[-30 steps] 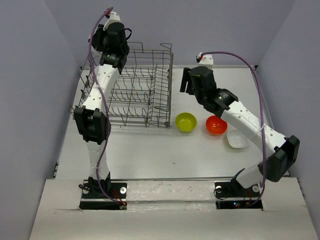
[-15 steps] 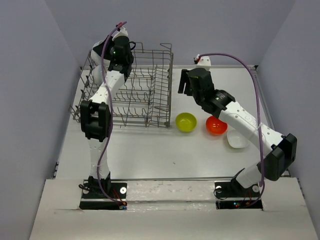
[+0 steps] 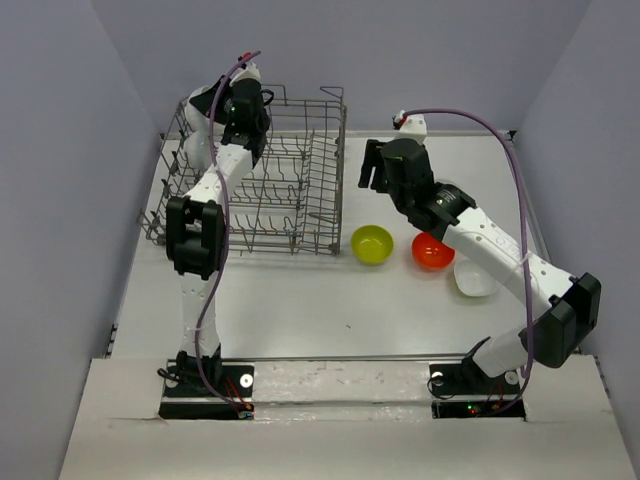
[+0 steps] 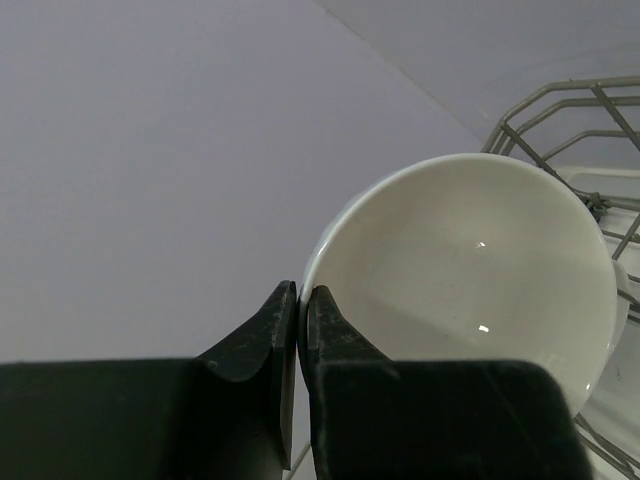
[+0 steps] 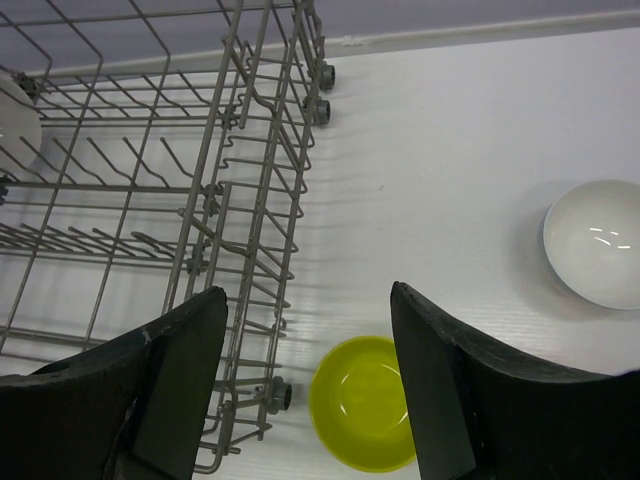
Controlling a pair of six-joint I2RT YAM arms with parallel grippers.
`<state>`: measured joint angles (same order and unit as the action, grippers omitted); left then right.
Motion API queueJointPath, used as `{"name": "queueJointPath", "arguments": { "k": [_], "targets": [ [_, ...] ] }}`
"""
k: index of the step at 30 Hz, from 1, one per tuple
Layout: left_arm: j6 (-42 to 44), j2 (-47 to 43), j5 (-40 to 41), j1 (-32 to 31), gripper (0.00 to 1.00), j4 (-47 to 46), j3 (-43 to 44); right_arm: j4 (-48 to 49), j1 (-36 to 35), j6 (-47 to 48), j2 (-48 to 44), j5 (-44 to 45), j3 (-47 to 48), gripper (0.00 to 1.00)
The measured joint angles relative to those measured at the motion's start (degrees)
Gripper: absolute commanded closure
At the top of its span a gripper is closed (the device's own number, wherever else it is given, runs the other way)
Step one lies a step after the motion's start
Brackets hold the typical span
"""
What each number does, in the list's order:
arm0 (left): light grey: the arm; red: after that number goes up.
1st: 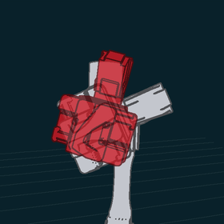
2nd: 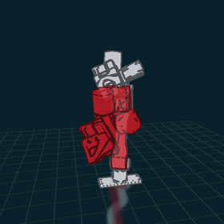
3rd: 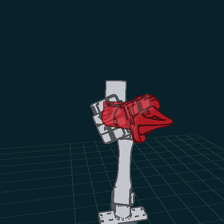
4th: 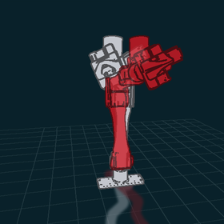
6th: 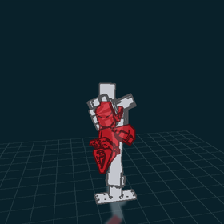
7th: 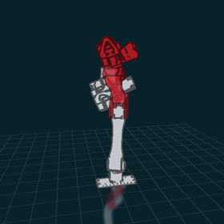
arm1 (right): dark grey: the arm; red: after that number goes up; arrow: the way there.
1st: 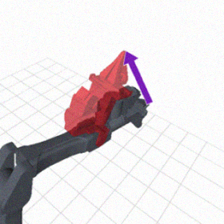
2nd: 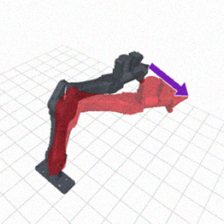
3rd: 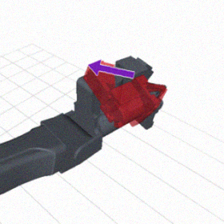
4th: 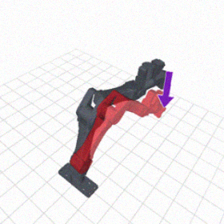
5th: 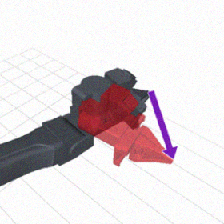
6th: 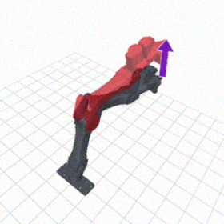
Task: Load the bowls into the dish rack
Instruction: Insert the bowl into the dish rack.
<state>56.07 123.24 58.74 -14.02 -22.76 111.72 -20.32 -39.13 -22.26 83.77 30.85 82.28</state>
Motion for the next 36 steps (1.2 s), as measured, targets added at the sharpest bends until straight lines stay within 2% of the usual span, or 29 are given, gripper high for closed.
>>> {"name": "queueJointPath", "arguments": {
  "k": [23,36],
  "targets": [
    [6.08,7.13,-0.31,-0.13,1.00,-3.50,-1.46,1.46,0.00,0.00,-1.46,-0.52,-1.77,0.28],
    [13.00,9.05,1.29,-0.92,1.00,-12.11,-2.67,1.53,0.00,-0.07,-3.37,-1.16,-3.52,0.28]
  ]
}}
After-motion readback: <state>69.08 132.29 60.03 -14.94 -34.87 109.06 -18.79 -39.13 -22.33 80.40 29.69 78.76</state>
